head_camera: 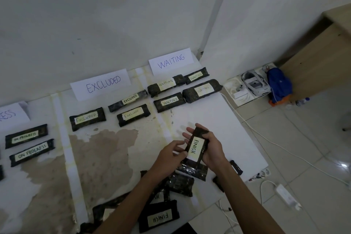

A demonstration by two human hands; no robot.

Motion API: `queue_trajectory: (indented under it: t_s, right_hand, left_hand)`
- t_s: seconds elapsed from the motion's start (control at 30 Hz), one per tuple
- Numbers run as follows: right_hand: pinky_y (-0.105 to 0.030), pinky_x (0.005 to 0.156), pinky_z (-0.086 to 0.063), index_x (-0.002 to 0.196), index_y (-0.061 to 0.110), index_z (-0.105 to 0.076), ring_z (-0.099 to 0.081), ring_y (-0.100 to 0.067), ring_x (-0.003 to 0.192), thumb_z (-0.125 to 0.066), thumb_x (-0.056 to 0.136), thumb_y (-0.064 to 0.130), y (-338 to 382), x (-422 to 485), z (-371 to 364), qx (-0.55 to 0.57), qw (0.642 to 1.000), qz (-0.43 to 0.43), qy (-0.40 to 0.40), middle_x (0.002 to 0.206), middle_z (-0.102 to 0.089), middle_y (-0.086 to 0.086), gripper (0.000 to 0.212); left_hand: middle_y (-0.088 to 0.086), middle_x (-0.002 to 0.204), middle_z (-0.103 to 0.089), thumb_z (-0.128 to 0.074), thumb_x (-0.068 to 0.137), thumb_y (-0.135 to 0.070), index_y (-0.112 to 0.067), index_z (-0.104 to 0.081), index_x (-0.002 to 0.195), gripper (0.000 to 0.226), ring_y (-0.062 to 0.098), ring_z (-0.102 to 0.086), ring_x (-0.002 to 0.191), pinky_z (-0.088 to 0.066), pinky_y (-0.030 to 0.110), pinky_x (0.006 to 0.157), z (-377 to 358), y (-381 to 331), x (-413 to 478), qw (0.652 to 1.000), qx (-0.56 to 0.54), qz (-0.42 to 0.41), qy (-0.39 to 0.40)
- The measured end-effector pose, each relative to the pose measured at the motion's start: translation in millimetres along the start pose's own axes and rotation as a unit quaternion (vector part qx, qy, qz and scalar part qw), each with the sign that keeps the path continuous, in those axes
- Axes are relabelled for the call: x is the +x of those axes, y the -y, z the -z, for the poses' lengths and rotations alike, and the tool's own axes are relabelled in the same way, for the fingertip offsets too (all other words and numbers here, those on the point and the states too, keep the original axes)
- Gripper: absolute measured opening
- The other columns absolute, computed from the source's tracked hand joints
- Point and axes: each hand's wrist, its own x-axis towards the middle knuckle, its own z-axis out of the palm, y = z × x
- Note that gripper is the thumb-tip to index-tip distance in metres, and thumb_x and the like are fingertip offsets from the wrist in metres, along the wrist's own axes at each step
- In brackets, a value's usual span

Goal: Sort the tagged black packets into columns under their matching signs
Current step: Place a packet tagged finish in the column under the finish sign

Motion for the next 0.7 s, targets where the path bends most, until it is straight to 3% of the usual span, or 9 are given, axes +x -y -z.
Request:
queue_trajectory:
  t_s: [0.13,0.2,0.3,0.47,0.6,0.7]
  right_hand:
    - [-0.051,0.097,-0.045,0.121,0.007,-0.053,-0.061,-0.039,0.105,-0.030,0.090,0.003,1,1,-5,-0.039,0.999,0.006,-0.009,0.115,-0.063,-0.021,0.038]
    - [-0.050,0.090,-0.047,0.121,0.011,-0.053,-0.061,-0.034,0.098,-0.035,0.089,0.002,1,3,-8,-0.161,0.986,0.011,-0.040,0.109,-0.062,-0.018,0.038]
    - [-0.044,0.076,-0.057,0.122,0.016,-0.047,-0.064,-0.028,0.092,-0.045,0.091,0.004,-5,3,-12,-0.349,0.935,0.007,-0.065,0.107,-0.063,-0.014,0.034]
    - [-0.034,0.070,-0.057,0.109,0.017,-0.059,-0.067,-0.022,0.088,-0.054,0.089,0.001,-11,-3,-21,-0.422,0.906,0.016,0.001,0.100,-0.068,-0.010,0.026]
    - [-0.028,0.072,-0.056,0.109,0.021,-0.063,-0.066,-0.018,0.085,-0.063,0.085,0.011,-20,-12,-36,-0.547,0.833,0.053,0.070,0.097,-0.066,-0.002,0.026]
    - [-0.022,0.075,-0.052,0.122,0.025,-0.051,-0.056,-0.011,0.094,-0.073,0.073,0.034,-40,-20,-50,-0.652,0.746,0.104,0.087,0.109,-0.050,0.006,0.054]
  left_hand:
    - [-0.001,0.100,-0.062,-0.059,0.088,-0.017,-0.023,-0.053,0.120,0.033,0.015,-0.064,0.089,-0.058,0.033,0.077,-1,-2,-1,1.000,-0.004,-0.005,-0.001]
    - [0.001,0.093,-0.061,-0.060,0.087,-0.013,-0.021,-0.056,0.117,0.031,0.016,-0.064,0.085,-0.058,0.030,0.073,0,-2,-3,1.000,-0.009,-0.012,-0.016]
    - [0.000,0.086,-0.056,-0.060,0.087,-0.009,-0.017,-0.057,0.115,0.029,0.017,-0.063,0.081,-0.057,0.025,0.067,2,-2,-8,0.998,-0.041,-0.001,-0.055]
    - [0.006,0.098,-0.063,-0.055,0.090,-0.011,-0.014,-0.056,0.114,0.025,0.020,-0.064,0.090,-0.057,0.031,0.072,18,4,-10,0.987,-0.103,0.029,-0.117]
    - [0.005,0.100,-0.065,-0.054,0.091,-0.010,-0.013,-0.058,0.108,0.018,0.018,-0.064,0.088,-0.054,0.024,0.065,40,9,-17,0.975,-0.142,0.027,-0.169]
    - [0.004,0.097,-0.064,-0.052,0.092,-0.009,-0.013,-0.058,0.104,0.014,0.020,-0.065,0.086,-0.054,0.025,0.064,55,13,-27,0.971,-0.145,0.025,-0.190]
